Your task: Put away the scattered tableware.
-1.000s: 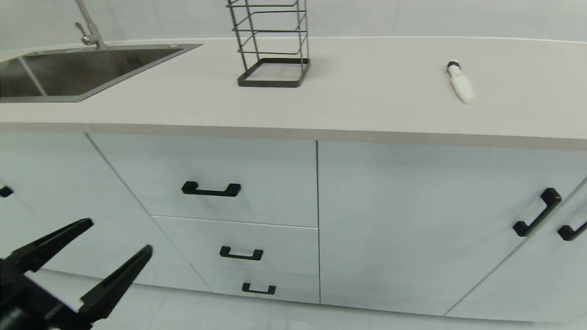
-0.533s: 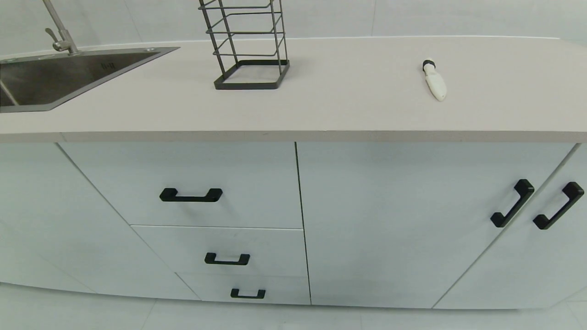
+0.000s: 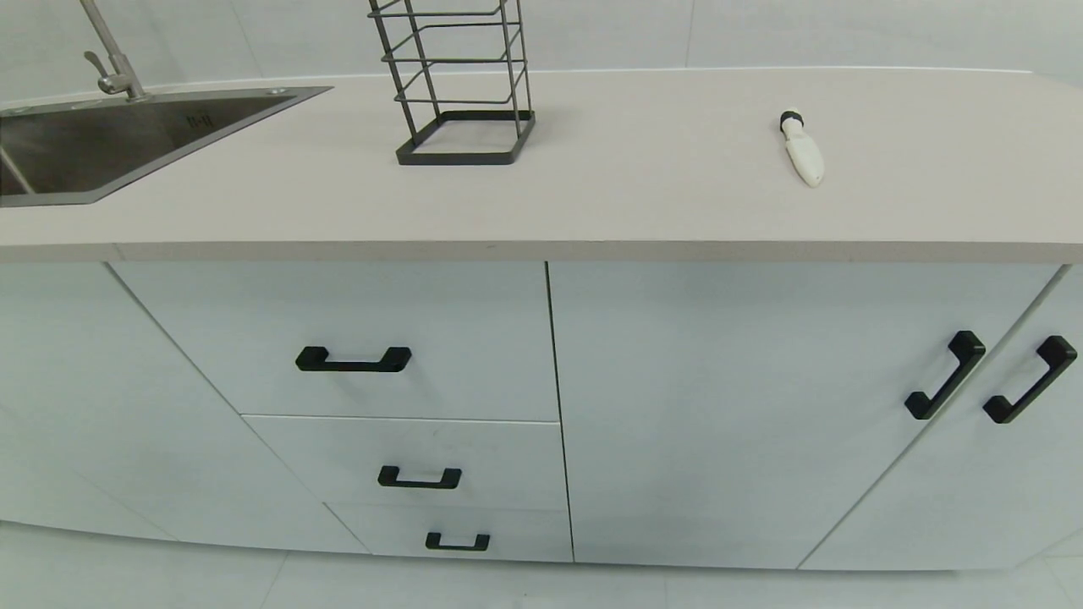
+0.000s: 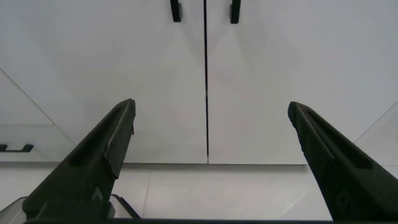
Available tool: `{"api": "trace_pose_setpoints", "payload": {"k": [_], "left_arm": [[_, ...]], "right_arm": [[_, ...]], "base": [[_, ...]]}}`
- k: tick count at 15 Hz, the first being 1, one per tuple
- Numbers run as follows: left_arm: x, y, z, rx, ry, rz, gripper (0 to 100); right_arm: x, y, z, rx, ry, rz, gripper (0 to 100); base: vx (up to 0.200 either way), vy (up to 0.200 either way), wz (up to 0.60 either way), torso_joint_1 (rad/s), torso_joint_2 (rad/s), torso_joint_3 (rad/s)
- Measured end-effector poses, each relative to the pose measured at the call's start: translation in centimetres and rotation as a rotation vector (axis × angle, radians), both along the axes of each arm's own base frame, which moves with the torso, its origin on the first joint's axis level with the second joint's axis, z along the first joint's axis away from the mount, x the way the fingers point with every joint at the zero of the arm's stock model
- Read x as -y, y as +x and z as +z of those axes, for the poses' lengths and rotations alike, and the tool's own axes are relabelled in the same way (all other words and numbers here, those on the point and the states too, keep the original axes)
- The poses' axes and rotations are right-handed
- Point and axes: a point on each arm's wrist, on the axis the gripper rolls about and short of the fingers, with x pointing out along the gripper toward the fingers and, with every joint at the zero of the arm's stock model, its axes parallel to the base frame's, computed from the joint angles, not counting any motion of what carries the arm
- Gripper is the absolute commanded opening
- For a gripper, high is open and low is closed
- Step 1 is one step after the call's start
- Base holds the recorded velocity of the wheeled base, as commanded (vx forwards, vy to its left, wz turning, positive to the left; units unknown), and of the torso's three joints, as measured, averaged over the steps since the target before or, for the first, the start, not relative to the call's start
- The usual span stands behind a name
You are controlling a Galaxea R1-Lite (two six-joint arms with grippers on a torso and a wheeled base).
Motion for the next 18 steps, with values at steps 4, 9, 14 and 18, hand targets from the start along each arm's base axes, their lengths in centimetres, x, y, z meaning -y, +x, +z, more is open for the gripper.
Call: {"api": "trace_pose_setpoints", "payload": {"k": [4,9,14,18], "left_arm": [[-0.01,-0.05,-0.03,0.006,-0.078,0.004,100],[-0.01,-0.05,-0.01,0.007,-0.077,0.005,100],[-0.02,-0.05,-0.01,0.008,-0.079,0.006,100],[-0.02,-0.05,-0.03,0.006,-0.076,0.008,100]], "right_arm": [[0.0,0.0,-0.01,0.0,0.0,-0.001,100],[0.0,0.01,-0.04,-0.001,0.0,-0.001,100],[0.0,0.01,-0.04,-0.001,0.0,0.0,100],[0.0,0.01,-0.03,0.0,0.0,-0.001,100]], "base": [[0.0,0.0,0.0,0.0,0.0,0.0],[0.0,0.0,0.0,0.0,0.0,0.0],[0.0,0.0,0.0,0.117,-0.08,-0.035],[0.0,0.0,0.0,0.259,-0.32,-0.202]]}}
